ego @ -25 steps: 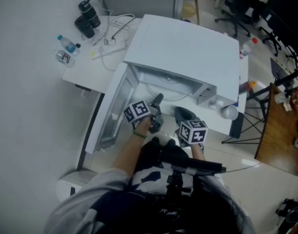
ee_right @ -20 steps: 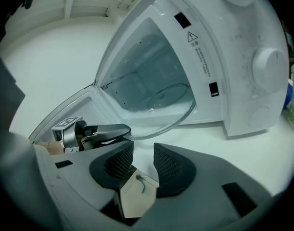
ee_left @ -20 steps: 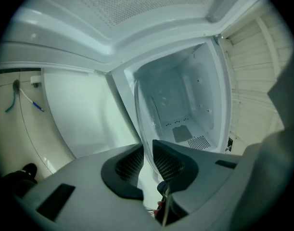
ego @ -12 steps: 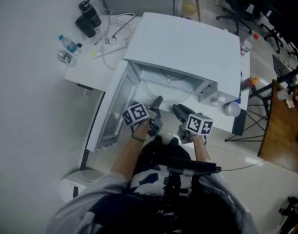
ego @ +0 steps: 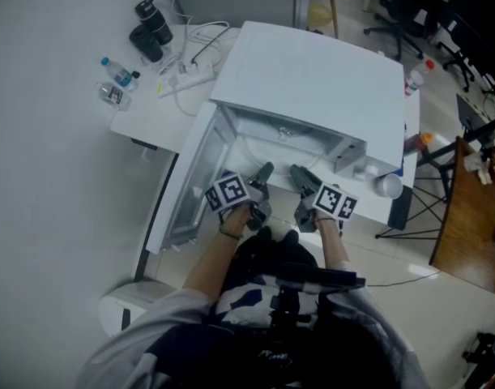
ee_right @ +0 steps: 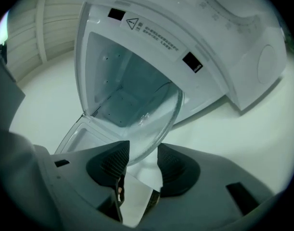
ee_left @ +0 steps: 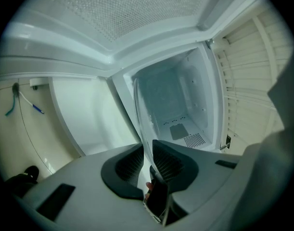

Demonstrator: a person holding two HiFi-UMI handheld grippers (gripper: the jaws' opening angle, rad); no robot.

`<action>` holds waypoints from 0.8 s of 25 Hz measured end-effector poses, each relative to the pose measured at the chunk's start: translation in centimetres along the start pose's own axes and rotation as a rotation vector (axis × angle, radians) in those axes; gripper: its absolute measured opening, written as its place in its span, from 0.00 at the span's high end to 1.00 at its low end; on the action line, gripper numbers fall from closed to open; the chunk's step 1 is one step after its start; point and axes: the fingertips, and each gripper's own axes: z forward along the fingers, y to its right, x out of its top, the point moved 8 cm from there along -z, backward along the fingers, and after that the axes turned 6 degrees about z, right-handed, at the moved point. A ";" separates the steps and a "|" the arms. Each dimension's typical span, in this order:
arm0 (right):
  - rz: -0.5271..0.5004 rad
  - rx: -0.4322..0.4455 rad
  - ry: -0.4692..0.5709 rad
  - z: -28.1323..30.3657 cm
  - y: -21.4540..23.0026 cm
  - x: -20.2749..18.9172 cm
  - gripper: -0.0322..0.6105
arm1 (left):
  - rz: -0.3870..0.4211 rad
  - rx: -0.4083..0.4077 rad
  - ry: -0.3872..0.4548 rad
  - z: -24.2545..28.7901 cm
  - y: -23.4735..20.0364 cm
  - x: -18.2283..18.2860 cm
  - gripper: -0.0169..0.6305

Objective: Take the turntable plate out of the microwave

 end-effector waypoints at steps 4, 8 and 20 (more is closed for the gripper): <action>0.041 0.011 0.024 0.9 0.2 0.3 0.65 | -0.001 -0.011 -0.007 -0.1 0.1 0.0 0.89; 0.070 0.017 0.044 2.1 0.3 0.9 0.65 | -0.011 -0.023 -0.017 -0.3 0.5 -0.3 0.89; 0.167 0.096 0.116 2.4 0.2 0.9 0.84 | 0.007 -0.056 -0.043 -0.6 -0.4 -0.1 0.86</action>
